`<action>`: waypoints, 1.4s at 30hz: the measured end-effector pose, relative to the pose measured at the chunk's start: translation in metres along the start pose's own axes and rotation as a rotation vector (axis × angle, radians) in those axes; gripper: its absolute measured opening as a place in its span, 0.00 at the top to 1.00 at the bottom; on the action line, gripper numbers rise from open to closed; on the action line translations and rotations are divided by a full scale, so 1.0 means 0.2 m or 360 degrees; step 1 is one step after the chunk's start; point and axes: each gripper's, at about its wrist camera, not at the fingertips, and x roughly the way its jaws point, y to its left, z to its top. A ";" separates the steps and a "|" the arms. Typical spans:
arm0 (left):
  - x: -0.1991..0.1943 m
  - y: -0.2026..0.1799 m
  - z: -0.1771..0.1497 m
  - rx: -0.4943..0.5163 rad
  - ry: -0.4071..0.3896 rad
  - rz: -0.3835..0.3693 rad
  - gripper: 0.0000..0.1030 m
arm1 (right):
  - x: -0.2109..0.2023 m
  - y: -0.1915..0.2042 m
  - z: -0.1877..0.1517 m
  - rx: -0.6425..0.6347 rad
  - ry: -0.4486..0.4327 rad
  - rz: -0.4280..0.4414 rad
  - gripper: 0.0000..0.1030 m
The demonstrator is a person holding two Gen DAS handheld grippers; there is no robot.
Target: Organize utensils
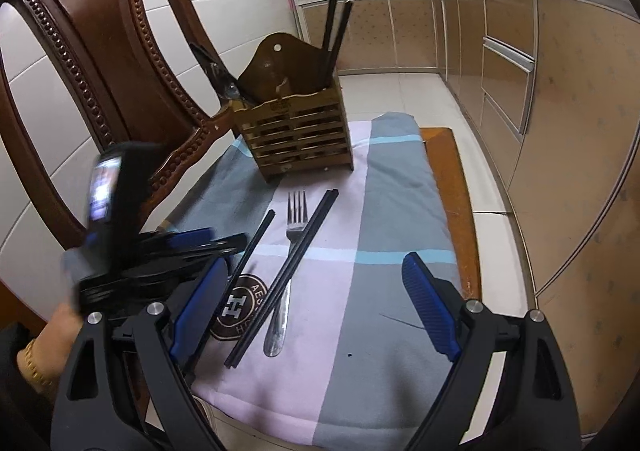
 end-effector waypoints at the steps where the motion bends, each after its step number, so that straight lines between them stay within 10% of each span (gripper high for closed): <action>1: 0.02 -0.01 0.01 -0.0008 0.0010 -0.0004 0.64 | 0.01 0.01 0.00 -0.0006 0.0008 0.0003 0.16; 7: 0.20 0.01 0.10 -0.0058 0.0103 -0.0003 0.93 | 0.04 0.02 -0.01 -0.0026 0.0039 0.0011 0.16; 14: 0.14 0.07 0.13 -0.0126 0.0024 -0.0014 0.94 | 0.08 0.01 0.00 -0.0024 0.0045 0.0005 0.16; 23: -0.76 0.10 0.13 -0.0048 -0.0640 -0.0087 0.94 | 0.25 0.09 0.08 -0.0094 0.0069 -0.0001 0.16; 30: -1.10 0.13 0.13 0.0000 -0.0930 -0.0063 0.94 | 0.53 0.15 0.22 -0.0110 0.0151 -0.0018 0.16; 42: -1.00 0.25 0.12 -0.0058 -0.0852 -0.0061 0.94 | 0.99 0.24 0.28 -0.0246 0.0322 -0.0257 0.34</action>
